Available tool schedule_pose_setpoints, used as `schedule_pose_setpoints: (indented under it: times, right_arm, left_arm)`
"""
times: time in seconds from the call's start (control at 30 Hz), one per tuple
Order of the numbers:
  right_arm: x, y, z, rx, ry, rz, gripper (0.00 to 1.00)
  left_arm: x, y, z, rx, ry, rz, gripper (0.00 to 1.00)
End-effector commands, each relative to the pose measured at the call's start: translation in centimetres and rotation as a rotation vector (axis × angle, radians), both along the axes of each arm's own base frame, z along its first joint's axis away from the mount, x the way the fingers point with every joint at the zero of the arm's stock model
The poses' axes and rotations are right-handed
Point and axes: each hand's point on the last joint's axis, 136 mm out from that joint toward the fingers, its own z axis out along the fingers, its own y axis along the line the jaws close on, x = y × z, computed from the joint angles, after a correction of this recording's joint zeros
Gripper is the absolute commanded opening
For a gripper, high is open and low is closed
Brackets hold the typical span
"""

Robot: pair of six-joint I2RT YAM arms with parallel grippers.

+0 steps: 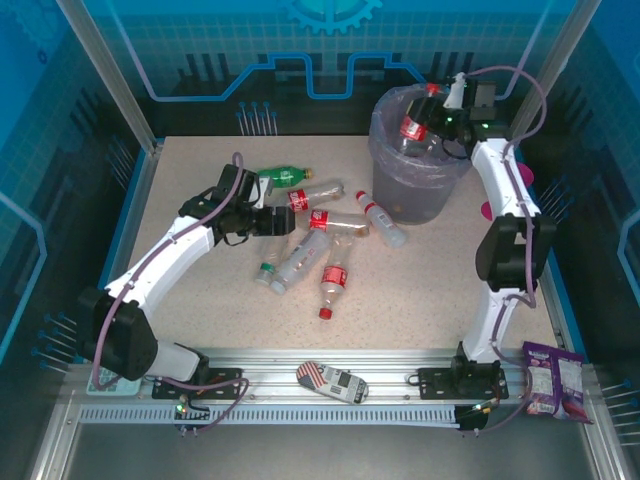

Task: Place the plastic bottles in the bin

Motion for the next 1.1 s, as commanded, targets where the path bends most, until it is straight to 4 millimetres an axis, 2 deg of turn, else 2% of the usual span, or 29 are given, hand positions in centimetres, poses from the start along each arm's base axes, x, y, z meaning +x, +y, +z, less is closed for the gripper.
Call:
schedule_pose_setpoints:
  times: [0.0, 0.17, 0.3, 0.4, 0.47, 0.67, 0.83, 1.07]
  right_arm:
    - [0.0, 1.8, -1.3, -0.036, 0.036, 0.048, 0.51]
    - [0.4, 2.4, -4.7, -0.078, 0.105, 0.05, 0.52]
    - [0.4, 2.7, -6.4, -0.093, 0.145, 0.055, 0.54]
    - [0.3, 2.8, -6.9, -0.106, 0.155, 0.059, 0.61]
    - [0.3, 2.8, -6.7, -0.115, 0.152, 0.061, 0.7]
    - [-0.2, 2.4, -4.0, -0.148, 0.109, 0.064, 0.85]
    - [-1.2, 1.7, -0.2, -0.195, 0.05, 0.053, 0.94]
    - [-3.9, 0.2, 4.7, -0.255, -0.017, 0.035, 0.97]
  left_arm:
    - [-0.8, 0.3, -1.2, 0.021, 0.046, -0.007, 0.82]
    - [-1.1, 0.0, -1.3, 0.012, 0.051, -0.01, 0.82]
    - [-1.4, -0.4, -1.4, 0.014, 0.058, -0.024, 0.81]
    - [-1.6, -1.2, -1.3, 0.022, 0.059, -0.05, 0.82]
    - [-1.7, -1.6, -1.3, 0.023, 0.062, -0.065, 0.82]
    - [-1.6, -1.6, -1.4, 0.033, 0.06, -0.07, 0.83]
    - [-1.3, -0.8, -1.3, 0.054, 0.059, -0.052, 0.86]
    - [-0.8, 1.2, -1.5, 0.078, 0.064, -0.005, 0.88]
